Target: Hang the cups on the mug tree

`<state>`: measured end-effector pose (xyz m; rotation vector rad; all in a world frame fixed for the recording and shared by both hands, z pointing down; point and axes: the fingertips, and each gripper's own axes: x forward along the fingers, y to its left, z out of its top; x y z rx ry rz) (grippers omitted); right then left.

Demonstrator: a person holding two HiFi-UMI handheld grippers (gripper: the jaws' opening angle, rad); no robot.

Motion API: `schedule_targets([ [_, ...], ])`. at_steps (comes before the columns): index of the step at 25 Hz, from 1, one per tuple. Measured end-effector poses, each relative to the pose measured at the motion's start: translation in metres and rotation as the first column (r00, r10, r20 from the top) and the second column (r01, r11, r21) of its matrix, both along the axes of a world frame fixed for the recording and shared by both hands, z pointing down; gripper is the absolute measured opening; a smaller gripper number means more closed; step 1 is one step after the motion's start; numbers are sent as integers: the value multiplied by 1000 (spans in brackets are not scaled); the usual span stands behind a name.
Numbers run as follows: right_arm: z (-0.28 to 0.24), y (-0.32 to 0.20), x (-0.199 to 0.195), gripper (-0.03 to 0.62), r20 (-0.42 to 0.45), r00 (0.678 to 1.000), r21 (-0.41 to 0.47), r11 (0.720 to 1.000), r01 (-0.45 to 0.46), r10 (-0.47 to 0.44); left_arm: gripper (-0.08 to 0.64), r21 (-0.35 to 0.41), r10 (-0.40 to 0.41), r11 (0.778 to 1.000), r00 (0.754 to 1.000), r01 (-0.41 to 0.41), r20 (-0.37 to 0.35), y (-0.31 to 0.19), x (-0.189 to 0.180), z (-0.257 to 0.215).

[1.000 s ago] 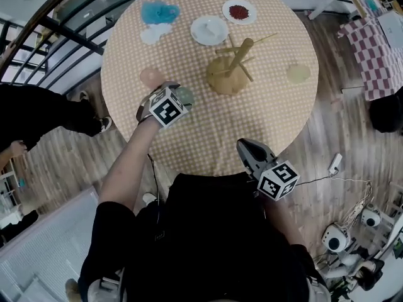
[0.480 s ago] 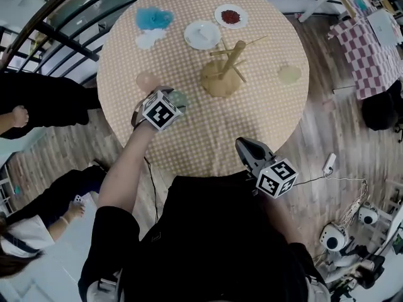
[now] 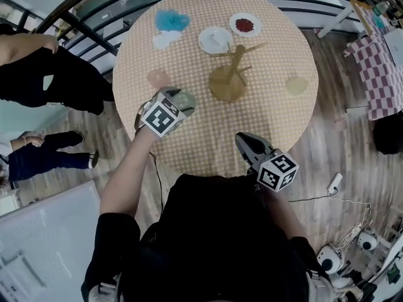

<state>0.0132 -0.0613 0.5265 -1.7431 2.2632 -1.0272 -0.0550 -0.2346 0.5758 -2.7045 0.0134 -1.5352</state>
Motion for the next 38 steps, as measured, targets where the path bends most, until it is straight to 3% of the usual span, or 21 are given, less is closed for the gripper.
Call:
schedule_targets([
  [10, -3, 8, 14, 18, 38, 999, 35, 999, 38, -39, 316, -4, -21, 1000, 999, 21, -49, 23, 29, -52],
  [24, 2, 31, 34, 18, 39, 999, 38, 999, -25, 24, 316, 76, 45, 996, 995, -38, -86, 23, 76, -82],
  [32, 3, 37, 39, 18, 34, 998, 26, 998, -54, 53, 316, 119, 83, 990, 994, -75, -71, 14, 94, -75],
  [38, 7, 40, 41, 18, 27, 997, 2, 998, -70, 70, 316, 80, 95, 992, 995, -92, -37, 8, 95, -48],
])
